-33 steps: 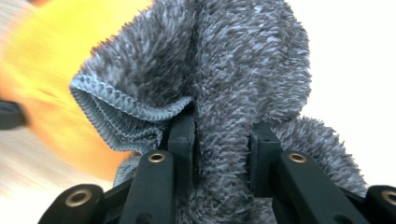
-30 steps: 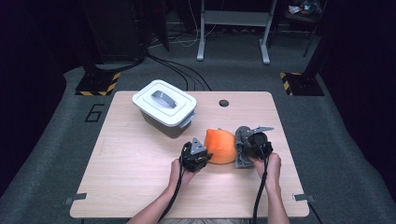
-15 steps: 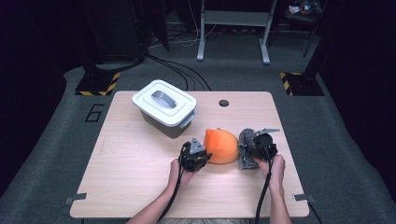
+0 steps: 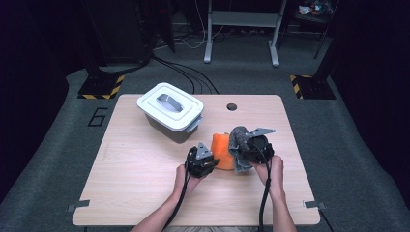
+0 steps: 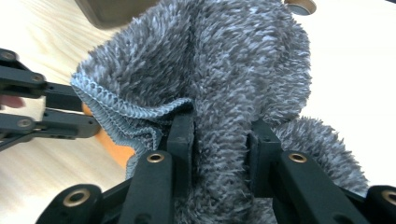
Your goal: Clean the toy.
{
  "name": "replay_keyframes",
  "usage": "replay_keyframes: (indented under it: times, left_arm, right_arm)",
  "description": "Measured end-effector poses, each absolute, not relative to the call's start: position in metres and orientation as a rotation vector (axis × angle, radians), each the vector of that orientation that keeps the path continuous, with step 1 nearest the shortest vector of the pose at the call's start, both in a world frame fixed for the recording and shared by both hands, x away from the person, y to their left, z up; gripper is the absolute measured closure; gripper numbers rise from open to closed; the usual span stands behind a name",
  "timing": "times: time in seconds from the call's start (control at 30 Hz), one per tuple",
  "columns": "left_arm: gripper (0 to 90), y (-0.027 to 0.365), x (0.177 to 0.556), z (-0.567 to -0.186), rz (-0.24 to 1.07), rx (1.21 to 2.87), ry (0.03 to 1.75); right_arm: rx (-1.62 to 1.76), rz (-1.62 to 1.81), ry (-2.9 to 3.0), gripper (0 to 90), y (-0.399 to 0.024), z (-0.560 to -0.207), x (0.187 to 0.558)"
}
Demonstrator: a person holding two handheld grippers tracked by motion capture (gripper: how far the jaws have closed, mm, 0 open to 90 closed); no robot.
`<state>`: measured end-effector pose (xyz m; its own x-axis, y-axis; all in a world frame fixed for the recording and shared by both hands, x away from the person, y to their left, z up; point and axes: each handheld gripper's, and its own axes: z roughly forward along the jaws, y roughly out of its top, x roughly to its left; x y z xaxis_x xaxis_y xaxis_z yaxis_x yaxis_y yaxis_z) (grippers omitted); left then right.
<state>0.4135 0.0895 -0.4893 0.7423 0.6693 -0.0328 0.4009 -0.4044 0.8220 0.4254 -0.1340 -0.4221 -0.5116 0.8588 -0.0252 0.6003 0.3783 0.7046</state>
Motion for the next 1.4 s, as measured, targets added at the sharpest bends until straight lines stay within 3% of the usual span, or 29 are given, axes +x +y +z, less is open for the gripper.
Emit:
replay_keyframes:
  times: [0.17, 0.5, 0.7, 0.77, 1.1, 1.23, 1.4]
  left_arm:
    - [70.5, 0.090, 0.414, -0.490, 0.390, 2.040, 0.803]
    - [32.2, 0.086, 0.416, -0.494, 0.408, 2.073, 0.798]
    - [19.4, 0.088, 0.425, -0.504, 0.361, 2.090, 0.847]
    - [20.7, 0.087, 0.426, -0.508, 0.358, 2.105, 0.838]
    - [46.9, 0.080, 0.424, -0.507, 0.478, 2.159, 0.787]
    - [60.6, 0.080, 0.425, -0.507, 0.463, 2.178, 0.783]
    - [67.6, 0.084, 0.426, -0.507, 0.425, 2.139, 0.806]
  right_arm:
    - [1.273, 0.884, 2.262, 67.3, -0.131, -0.427, 0.430]
    - [1.276, 0.895, 2.265, 66.9, -0.134, -0.433, 0.437]
    - [1.287, 0.885, 2.264, 66.8, -0.136, -0.434, 0.438]
    - [1.287, 0.878, 2.259, 66.8, -0.137, -0.435, 0.438]
    - [1.294, 0.879, 2.249, 66.3, -0.136, -0.436, 0.439]
    - [1.281, 0.886, 2.245, 66.0, -0.135, -0.436, 0.439]
    - [1.280, 0.914, 2.233, 65.3, -0.135, -0.434, 0.438]
